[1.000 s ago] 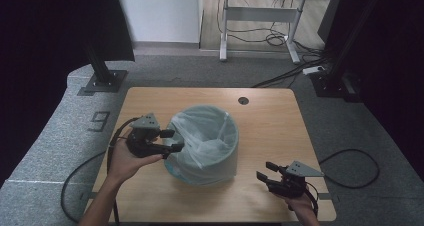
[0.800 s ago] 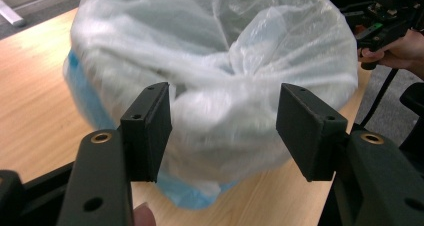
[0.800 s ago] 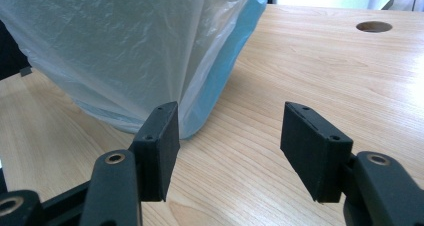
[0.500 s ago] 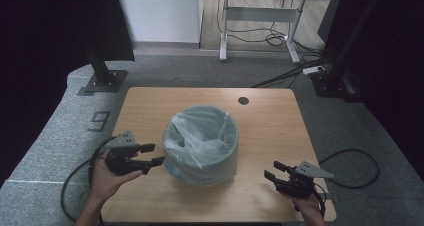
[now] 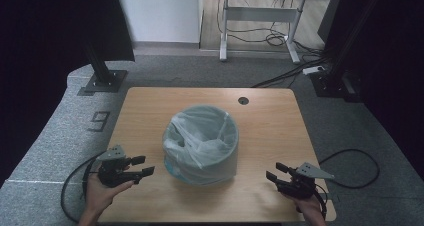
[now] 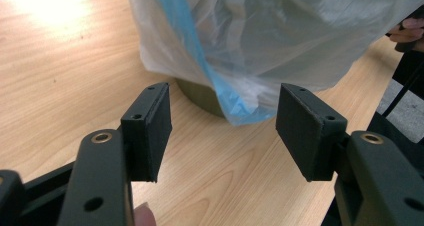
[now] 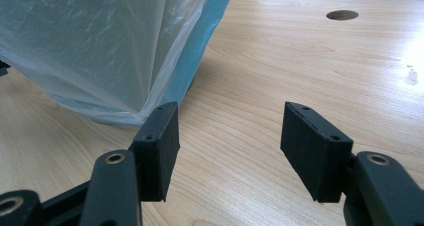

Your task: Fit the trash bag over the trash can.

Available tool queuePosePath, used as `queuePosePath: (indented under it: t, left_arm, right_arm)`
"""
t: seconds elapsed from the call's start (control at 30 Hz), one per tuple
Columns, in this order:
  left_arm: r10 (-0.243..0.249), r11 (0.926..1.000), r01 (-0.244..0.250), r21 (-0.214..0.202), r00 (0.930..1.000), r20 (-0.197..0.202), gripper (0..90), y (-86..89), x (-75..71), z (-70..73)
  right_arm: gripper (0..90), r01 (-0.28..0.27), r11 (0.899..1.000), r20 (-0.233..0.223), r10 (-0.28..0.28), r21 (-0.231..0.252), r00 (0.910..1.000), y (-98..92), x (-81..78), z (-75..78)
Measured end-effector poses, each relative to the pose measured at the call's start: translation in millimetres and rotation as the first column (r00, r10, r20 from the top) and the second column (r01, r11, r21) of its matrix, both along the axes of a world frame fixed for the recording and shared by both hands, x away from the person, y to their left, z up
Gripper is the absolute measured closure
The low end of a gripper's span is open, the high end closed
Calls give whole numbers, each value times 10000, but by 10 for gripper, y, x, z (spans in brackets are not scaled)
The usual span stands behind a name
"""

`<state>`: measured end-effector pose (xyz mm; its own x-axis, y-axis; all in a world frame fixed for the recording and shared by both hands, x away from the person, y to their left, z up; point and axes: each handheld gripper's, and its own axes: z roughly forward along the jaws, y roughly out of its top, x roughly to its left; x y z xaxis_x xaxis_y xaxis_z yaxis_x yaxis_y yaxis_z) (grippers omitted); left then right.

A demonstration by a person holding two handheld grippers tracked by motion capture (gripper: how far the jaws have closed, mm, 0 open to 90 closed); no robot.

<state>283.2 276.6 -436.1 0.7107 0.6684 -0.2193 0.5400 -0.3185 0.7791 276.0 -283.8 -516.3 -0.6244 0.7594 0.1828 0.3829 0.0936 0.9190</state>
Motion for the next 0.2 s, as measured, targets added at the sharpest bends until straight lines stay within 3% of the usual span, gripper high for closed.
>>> queuePosePath:
  t: [0.2]
  left_arm:
    - [46, 10000, -46, -5, 10000, -12, 388, -6, 22, -30]
  right_arm:
    - [393, -115, 9997, 88, 117, -223, 9999, 46, -16, 21]
